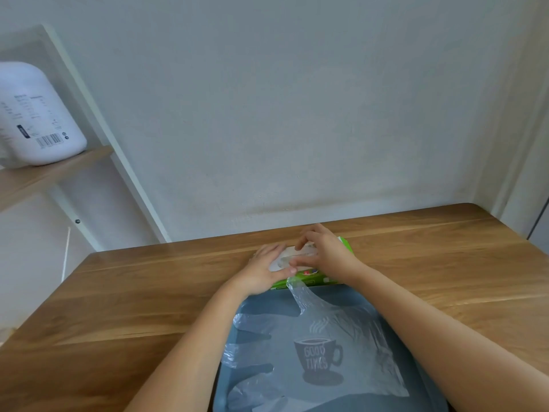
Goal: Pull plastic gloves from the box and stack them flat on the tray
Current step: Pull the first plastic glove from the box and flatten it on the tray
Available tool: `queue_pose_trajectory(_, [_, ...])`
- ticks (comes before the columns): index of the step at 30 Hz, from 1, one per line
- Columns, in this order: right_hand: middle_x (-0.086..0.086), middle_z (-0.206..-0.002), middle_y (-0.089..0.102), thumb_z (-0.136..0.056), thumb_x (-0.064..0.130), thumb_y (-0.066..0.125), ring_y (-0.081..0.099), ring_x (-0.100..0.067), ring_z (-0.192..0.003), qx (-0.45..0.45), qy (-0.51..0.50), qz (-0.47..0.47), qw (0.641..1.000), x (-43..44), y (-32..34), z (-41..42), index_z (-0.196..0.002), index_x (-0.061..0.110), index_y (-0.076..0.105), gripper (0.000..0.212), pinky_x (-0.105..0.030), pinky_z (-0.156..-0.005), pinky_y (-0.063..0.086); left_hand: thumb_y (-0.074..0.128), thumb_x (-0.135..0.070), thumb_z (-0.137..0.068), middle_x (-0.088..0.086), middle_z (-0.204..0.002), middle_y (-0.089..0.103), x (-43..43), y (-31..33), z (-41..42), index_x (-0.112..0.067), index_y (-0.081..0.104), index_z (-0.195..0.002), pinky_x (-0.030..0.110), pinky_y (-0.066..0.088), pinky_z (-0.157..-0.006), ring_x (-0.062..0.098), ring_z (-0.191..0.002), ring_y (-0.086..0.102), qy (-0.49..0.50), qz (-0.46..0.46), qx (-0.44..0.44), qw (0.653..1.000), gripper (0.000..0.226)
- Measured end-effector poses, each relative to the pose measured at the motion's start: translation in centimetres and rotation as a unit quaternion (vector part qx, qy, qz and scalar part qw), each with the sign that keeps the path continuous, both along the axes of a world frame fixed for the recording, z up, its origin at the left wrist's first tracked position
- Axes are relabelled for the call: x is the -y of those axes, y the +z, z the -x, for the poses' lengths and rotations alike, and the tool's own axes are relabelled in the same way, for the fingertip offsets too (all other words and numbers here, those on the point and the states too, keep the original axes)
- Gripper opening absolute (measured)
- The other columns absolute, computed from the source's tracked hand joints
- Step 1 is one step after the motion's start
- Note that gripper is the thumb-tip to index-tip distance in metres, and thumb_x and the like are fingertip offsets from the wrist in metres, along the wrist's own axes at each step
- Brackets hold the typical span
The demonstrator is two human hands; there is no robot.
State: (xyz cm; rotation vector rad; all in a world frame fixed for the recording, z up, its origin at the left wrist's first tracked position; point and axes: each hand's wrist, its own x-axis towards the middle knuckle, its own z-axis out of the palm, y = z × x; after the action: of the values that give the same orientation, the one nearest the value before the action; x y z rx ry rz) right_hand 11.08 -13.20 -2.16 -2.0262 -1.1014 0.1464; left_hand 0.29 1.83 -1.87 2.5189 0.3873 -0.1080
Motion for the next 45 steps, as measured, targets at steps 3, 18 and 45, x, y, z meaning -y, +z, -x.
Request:
queue_pose_trajectory(3, [0.004,-0.112,0.050,-0.077,0.026,0.077,0.041,-0.009,-0.108,0.031,-0.010,0.018,0.999,-0.2,-0.2,0.1,-0.086,0.014,0.072,0.016,-0.018,-0.086,0.027,0.057,-0.047,-0.092,-0.009,-0.162,0.007,0.0,0.2,0.1,-0.027,0.016,-0.154,0.034,0.001,-0.118,0.011,-0.149,-0.003,0.002,0.021,-0.007,1.000,0.078])
queue_pose_trajectory(18, [0.001,-0.110,0.055,-0.090,0.024,0.064,0.043,-0.013,-0.108,0.053,0.011,-0.017,0.998,-0.5,0.5,0.7,-0.092,0.018,0.059,0.009,-0.023,-0.089,0.033,0.062,-0.047,-0.089,-0.006,-0.161,0.014,-0.2,0.2,-0.1,-0.025,0.020,-0.154,0.039,0.008,-0.119,0.015,-0.149,0.004,-0.003,0.018,-0.006,1.000,0.080])
queue_pose_trajectory(45, [0.000,-0.131,0.051,-0.083,0.026,0.071,0.034,-0.016,-0.125,0.090,0.033,0.073,0.993,0.5,-0.1,-0.8,-0.106,0.016,0.074,0.026,-0.026,-0.101,0.033,0.063,-0.047,-0.088,-0.010,-0.162,0.004,0.0,0.4,0.1,-0.029,0.017,-0.154,0.035,0.002,-0.118,0.010,-0.148,-0.004,0.011,0.042,-0.017,0.999,0.083])
